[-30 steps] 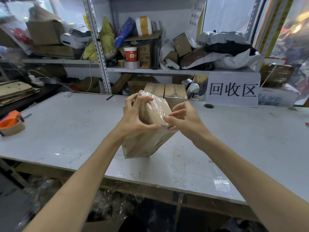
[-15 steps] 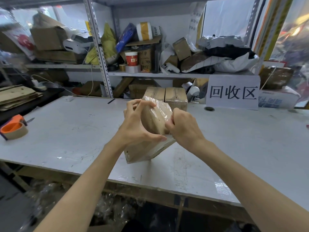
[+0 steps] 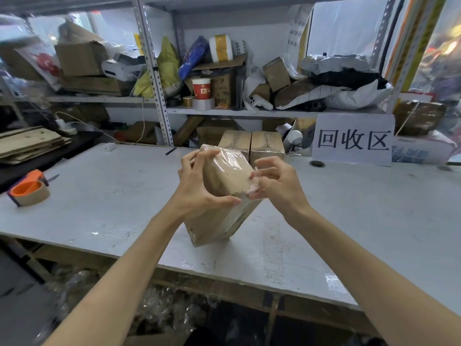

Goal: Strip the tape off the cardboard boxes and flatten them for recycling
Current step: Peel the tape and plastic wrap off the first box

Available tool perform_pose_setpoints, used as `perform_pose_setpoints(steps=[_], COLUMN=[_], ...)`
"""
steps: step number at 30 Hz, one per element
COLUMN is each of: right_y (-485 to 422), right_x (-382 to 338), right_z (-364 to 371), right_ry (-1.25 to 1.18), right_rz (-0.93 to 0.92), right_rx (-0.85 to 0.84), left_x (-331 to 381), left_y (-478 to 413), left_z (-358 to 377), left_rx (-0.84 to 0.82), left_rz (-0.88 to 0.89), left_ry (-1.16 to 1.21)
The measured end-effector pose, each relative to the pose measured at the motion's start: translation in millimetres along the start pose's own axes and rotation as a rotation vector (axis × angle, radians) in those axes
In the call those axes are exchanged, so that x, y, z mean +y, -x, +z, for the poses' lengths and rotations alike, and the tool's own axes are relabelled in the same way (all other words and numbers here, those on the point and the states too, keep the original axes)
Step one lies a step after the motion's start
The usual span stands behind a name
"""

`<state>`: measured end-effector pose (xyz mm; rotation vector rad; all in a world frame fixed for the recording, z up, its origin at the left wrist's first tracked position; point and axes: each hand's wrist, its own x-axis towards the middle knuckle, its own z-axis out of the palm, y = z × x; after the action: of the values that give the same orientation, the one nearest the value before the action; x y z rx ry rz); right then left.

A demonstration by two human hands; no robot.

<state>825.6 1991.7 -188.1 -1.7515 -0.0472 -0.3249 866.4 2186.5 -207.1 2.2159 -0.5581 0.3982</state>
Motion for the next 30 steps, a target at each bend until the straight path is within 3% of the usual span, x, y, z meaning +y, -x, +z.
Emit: perform_pose_setpoints(steps=[9, 17, 26, 30], right_y=[3.5, 7.6, 4.3, 2.6], right_x=[1.7, 11.8, 13.2, 19.8], right_z=[-5.0, -7.8, -19.6, -17.3], right_ry=[0.184, 0.172, 0.059, 0.341], right_rz=[-0.082, -0.213, -0.215, -0.33], right_rx=[0.135, 0.246, 0.123, 0.061], left_x=[-5.8, -4.1, -5.5, -1.8], left_y=[-7.3, -12.2, -18.5, -16.1], left_z=[6.4, 19.0, 23.7, 27.5], left_rx=[0.044, 0.082, 0.016, 0.012], left_rz=[-0.021, -0.15, -0.204, -0.205], left_ry=[0.058, 0.09, 0.069, 0.064])
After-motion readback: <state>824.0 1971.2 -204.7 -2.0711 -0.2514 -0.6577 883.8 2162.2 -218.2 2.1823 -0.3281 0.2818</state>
